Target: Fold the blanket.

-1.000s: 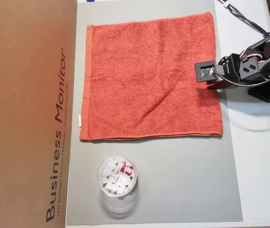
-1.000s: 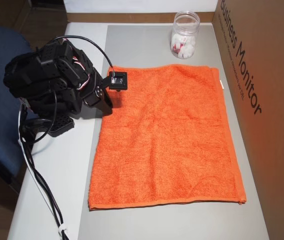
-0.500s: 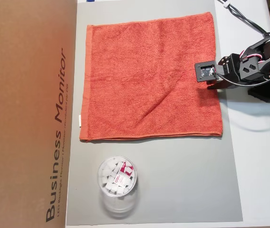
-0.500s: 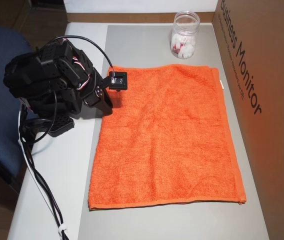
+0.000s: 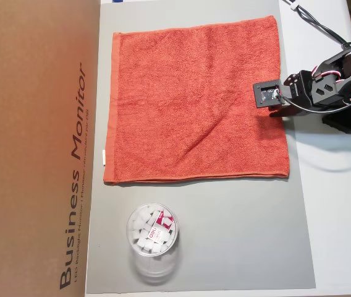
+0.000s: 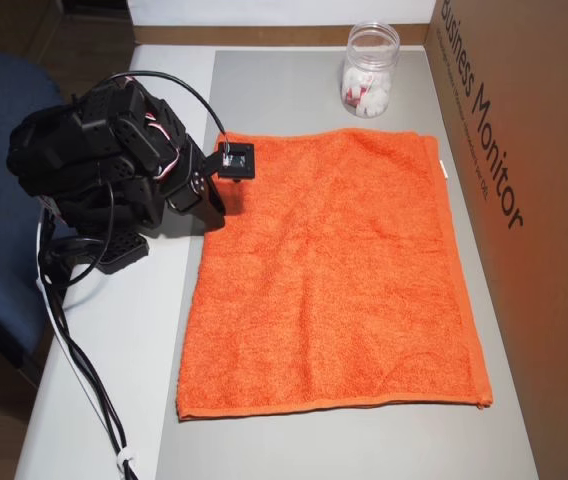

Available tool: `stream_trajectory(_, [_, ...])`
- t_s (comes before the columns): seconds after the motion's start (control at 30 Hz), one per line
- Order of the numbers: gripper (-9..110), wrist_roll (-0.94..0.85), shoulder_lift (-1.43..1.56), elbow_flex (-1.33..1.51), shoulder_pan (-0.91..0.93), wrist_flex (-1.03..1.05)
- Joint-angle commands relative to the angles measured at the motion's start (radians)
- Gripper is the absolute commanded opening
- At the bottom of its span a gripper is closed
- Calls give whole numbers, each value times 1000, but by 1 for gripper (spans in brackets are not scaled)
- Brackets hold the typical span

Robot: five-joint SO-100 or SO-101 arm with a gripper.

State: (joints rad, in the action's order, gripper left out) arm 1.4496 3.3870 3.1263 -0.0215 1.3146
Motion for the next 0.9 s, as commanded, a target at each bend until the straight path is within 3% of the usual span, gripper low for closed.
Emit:
stream_trajectory(0.0, [4,5,5,8,-5,5])
stream_trajectory(0.63, [4,5,-15,-97,-6,0])
stream_trajectory(0.87, [4,5,-153,-218,-6,-11])
